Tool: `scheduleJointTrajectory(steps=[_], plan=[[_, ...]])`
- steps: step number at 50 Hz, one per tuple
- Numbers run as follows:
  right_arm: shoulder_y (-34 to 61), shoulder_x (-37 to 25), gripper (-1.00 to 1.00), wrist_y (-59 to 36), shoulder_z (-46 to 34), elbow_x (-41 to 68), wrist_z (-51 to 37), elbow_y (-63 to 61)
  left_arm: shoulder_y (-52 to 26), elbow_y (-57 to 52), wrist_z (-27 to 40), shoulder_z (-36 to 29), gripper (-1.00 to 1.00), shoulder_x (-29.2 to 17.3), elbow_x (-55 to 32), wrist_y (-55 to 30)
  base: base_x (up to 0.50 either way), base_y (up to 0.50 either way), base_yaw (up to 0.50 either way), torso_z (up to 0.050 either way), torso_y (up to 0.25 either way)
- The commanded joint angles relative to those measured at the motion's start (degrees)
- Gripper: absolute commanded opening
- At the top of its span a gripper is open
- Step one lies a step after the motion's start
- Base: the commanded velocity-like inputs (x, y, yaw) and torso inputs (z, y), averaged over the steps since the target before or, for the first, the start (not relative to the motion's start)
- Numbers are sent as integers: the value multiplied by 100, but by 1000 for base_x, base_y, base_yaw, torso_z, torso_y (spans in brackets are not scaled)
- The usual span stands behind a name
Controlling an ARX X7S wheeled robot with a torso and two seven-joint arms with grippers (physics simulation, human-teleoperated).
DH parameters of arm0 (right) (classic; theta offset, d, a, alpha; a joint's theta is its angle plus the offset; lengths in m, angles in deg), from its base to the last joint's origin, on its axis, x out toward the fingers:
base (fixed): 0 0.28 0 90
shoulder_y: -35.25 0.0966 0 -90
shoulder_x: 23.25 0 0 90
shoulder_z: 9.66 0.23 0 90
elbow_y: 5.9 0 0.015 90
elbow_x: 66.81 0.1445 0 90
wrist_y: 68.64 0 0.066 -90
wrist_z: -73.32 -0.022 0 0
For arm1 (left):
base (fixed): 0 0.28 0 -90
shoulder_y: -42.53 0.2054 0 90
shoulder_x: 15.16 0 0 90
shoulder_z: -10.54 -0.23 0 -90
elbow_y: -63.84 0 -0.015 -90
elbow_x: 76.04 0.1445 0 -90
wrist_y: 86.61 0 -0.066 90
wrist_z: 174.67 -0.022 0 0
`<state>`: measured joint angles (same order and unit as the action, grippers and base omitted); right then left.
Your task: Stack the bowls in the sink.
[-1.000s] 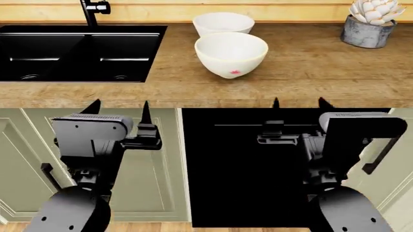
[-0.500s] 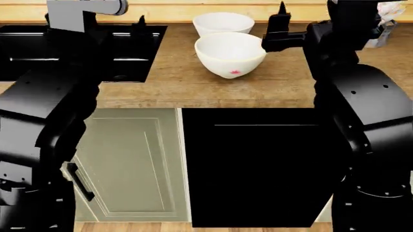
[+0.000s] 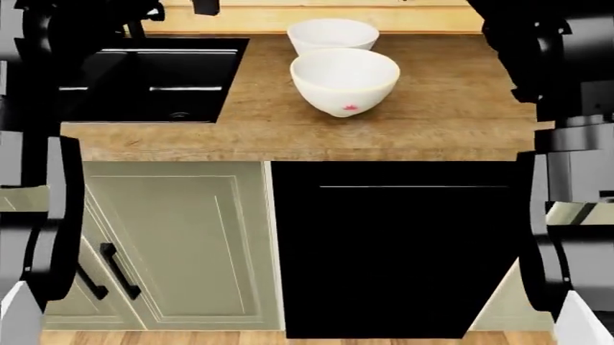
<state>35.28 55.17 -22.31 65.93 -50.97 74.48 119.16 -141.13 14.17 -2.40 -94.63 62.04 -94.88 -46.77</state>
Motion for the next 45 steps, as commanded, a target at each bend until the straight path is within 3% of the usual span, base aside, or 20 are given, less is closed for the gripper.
scheduleJointTrajectory(steps=[1,18,45], plan=[[674,75,100,-5,-51,7,209,1044,-750,1216,-239,-124,100,96,79,64,74,160,0,0,0],[752,45,100,43,20,53,159,1257,-628,1034,-203,-73,100,50,-6,-40,132,124,0,0,0],[811,30,100,114,-11,72,160,1315,-536,705,-129,-37,100,-15,-106,-248,390,15,0,0,0]])
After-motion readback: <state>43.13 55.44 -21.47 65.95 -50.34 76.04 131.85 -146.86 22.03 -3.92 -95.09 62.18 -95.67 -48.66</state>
